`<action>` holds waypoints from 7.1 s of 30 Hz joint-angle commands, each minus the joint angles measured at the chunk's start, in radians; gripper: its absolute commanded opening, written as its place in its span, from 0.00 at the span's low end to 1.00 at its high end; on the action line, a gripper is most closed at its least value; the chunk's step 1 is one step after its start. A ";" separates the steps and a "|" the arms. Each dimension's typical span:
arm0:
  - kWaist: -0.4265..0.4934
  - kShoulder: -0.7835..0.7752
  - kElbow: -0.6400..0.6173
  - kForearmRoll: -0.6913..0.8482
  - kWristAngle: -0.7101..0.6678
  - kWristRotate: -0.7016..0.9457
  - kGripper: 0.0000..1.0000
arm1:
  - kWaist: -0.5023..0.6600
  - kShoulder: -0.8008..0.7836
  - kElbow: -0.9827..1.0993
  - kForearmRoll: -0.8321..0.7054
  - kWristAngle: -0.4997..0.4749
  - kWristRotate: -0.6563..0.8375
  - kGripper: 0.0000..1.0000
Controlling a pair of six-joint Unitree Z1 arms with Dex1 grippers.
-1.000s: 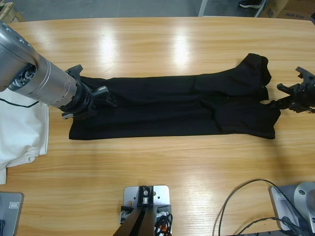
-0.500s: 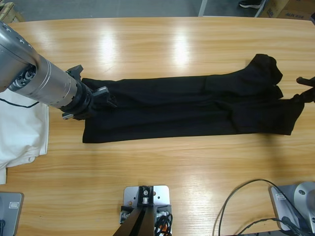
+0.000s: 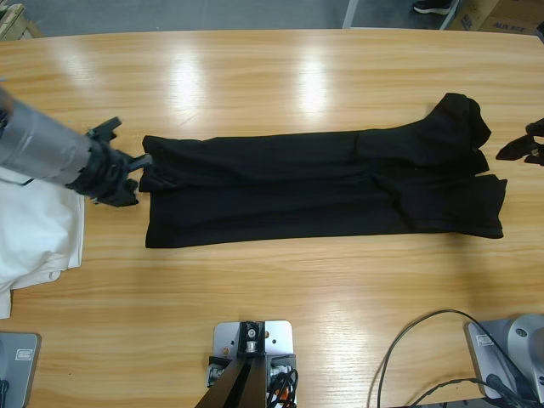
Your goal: Fold clothes
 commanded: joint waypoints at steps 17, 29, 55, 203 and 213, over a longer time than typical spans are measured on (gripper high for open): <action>0.199 0.159 0.135 -0.232 -0.118 0.111 0.83 | 0.041 0.039 0.032 0.011 -0.016 -0.004 1.00; 0.089 0.240 0.098 -0.235 -0.221 0.112 0.83 | 0.041 0.044 0.024 0.009 -0.023 0.001 1.00; 0.089 0.287 0.056 -0.214 -0.164 0.048 0.16 | 0.046 0.055 0.044 -0.009 -0.014 0.015 1.00; -0.379 0.732 -2.326 1.264 0.123 0.232 0.96 | 0.379 -0.216 -0.138 0.198 -0.158 0.119 0.94; -0.362 0.772 -2.202 1.275 0.284 0.184 0.94 | 0.684 -0.009 -0.303 0.299 -0.122 0.317 0.19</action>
